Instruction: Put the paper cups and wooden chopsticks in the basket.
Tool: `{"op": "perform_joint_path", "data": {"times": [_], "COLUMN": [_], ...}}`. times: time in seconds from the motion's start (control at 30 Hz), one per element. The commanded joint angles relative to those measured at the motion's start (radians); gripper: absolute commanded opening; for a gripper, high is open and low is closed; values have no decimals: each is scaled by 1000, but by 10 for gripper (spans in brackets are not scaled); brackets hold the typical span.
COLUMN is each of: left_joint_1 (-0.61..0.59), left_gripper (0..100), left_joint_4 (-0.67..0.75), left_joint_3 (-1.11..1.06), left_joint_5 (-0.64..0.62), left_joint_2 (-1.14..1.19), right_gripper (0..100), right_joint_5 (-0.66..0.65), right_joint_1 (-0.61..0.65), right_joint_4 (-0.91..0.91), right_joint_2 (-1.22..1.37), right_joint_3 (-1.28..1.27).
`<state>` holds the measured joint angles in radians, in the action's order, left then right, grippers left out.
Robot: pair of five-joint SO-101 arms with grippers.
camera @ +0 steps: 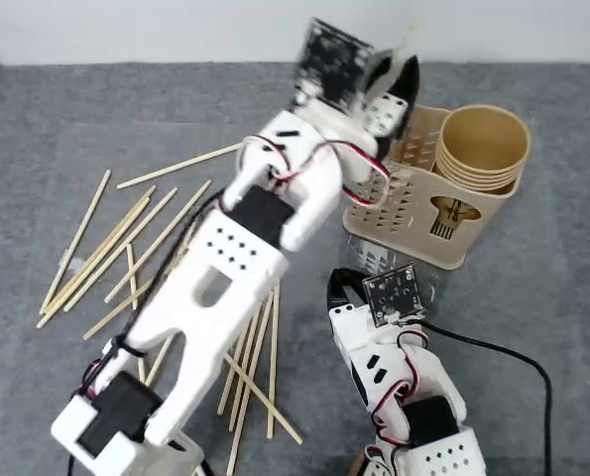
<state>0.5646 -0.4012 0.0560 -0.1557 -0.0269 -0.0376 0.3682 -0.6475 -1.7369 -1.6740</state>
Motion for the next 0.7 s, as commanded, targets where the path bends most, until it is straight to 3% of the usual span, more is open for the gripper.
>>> {"op": "perform_joint_path", "data": {"times": [0.0, 0.2, 0.43, 0.67], "left_joint_1": [-8, -41, -212, -350], "left_gripper": [97, 97, 96, 94], "left_joint_4": [-98, -299, -605, -891], "left_joint_3": [85, 101, 99, 94], "left_joint_5": [-20, -18, -12, 103], "left_joint_2": [-98, -207, -354, -405], "right_gripper": [9, 9, 9, 9], "right_joint_5": [9, 9, 9, 9], "right_joint_1": [-1, -2, -1, 1], "right_joint_4": [-5, -1, -5, -5], "right_joint_2": [-39, -39, -39, -38], "right_joint_3": [-12, -12, -12, -12]}}
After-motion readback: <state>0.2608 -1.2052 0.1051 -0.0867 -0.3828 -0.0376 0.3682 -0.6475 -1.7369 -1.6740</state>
